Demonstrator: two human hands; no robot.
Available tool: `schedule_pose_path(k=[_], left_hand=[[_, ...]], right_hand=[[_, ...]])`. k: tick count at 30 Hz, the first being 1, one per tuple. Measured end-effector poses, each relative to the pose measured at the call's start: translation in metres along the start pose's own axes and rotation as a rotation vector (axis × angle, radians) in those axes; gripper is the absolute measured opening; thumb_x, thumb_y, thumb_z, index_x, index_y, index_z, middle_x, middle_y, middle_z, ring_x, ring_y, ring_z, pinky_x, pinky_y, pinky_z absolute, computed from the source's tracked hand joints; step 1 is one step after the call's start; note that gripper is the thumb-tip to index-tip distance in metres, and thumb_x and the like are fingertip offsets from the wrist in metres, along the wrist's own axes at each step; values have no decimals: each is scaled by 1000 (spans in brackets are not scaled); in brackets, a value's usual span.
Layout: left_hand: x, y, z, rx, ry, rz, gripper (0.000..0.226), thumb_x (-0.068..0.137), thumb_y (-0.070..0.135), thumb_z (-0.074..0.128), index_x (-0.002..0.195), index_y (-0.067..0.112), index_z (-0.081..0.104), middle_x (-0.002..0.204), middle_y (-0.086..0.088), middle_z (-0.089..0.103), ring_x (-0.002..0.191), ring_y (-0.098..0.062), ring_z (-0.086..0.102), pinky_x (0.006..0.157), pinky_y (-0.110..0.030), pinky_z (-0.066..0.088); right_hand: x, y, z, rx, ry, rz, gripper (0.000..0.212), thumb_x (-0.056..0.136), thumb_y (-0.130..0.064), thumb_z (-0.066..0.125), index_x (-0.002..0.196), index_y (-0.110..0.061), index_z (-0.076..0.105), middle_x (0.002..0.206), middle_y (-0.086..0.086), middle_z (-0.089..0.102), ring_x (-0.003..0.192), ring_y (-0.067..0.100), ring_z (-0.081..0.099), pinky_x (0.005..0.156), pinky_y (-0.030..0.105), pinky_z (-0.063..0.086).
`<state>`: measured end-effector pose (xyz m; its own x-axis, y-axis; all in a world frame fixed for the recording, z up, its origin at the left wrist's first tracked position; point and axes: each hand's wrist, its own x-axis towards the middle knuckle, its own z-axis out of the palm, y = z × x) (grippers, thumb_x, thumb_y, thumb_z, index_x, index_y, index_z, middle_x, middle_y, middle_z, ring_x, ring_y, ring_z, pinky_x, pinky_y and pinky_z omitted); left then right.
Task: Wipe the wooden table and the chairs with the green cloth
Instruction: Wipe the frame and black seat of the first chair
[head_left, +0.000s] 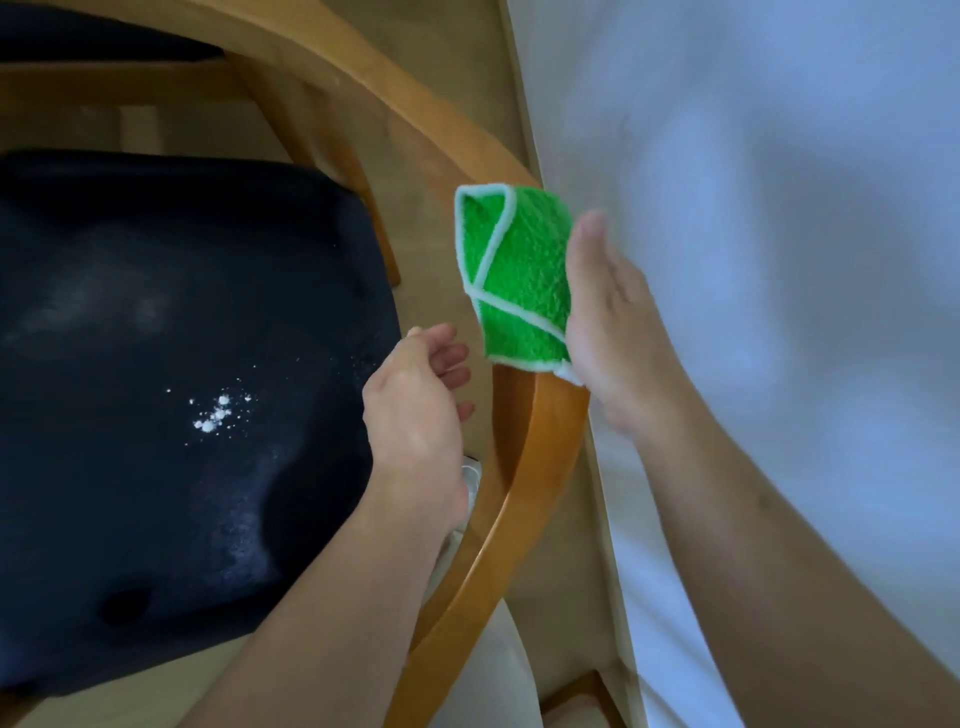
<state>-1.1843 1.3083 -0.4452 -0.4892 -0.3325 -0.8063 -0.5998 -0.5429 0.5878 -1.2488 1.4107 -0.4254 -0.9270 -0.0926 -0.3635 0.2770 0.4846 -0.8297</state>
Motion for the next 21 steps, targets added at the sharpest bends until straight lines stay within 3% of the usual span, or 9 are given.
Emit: schedule_pose_path(k=[2, 4, 6, 9, 11, 14, 17, 19, 21], left_hand=[[-3, 6, 9, 26, -9, 55, 29, 96, 29, 44, 107, 27, 71, 98, 8, 72, 95, -8, 66, 81, -30, 50], [-6, 13, 16, 34, -3, 95, 29, 95, 28, 47, 114, 29, 69, 101, 10, 71, 95, -5, 65, 90, -30, 51], [-9, 20, 23, 43, 8, 125, 31, 95, 26, 50, 121, 29, 66, 109, 13, 68, 102, -3, 61, 98, -31, 48], [-10, 25, 31, 78, 13, 150, 35, 95, 24, 51, 128, 29, 61, 119, 17, 62, 109, 2, 55, 104, -33, 43], [-10, 27, 35, 91, 3, 158, 36, 95, 24, 51, 129, 30, 60, 119, 19, 62, 109, 4, 55, 105, -33, 43], [-11, 29, 39, 97, -10, 154, 30, 96, 26, 51, 122, 34, 64, 99, 25, 68, 91, 11, 61, 91, -26, 49], [-12, 31, 43, 130, -37, 170, 22, 98, 29, 49, 98, 41, 68, 87, 30, 68, 78, 15, 62, 72, -17, 49], [-13, 33, 45, 147, -48, 187, 27, 98, 30, 48, 83, 43, 67, 82, 31, 68, 73, 17, 61, 58, -10, 46], [-11, 35, 48, 152, -47, 208, 28, 99, 31, 48, 83, 42, 68, 78, 27, 69, 70, 16, 61, 47, -4, 42]], right_hand=[[-20, 9, 0, 108, -35, 28, 68, 91, -58, 21, 117, -7, 57, 98, 12, 69, 86, 13, 71, 68, 32, 60], [-36, 21, 2, 238, -77, 64, 59, 90, -58, 21, 110, -22, 62, 93, -5, 74, 86, 5, 71, 66, 20, 56], [-46, 35, 7, 390, -71, 163, 52, 97, -53, 18, 105, -30, 64, 93, -10, 75, 88, 6, 71, 66, 19, 54], [-52, 49, 10, 550, -64, 307, 53, 103, -48, 19, 113, -20, 63, 96, -3, 75, 92, 12, 71, 66, 22, 55], [-47, 46, 7, 619, -80, 398, 49, 102, -48, 26, 110, -17, 63, 88, -2, 75, 83, 12, 72, 62, 22, 55], [-19, 36, 0, 689, -99, 473, 37, 85, -51, 47, 84, -18, 63, 65, -3, 69, 60, 10, 68, 53, 22, 53], [23, 25, 1, 769, -142, 428, 33, 80, -47, 61, 72, -15, 64, 60, 0, 63, 55, 12, 61, 56, 23, 53], [51, 10, 3, 826, -160, 431, 42, 92, -40, 54, 60, -15, 66, 53, 0, 59, 46, 10, 57, 47, 20, 49], [78, -11, 4, 833, -242, 396, 45, 99, -36, 46, 67, -11, 65, 52, 1, 60, 43, 11, 57, 43, 19, 47]])
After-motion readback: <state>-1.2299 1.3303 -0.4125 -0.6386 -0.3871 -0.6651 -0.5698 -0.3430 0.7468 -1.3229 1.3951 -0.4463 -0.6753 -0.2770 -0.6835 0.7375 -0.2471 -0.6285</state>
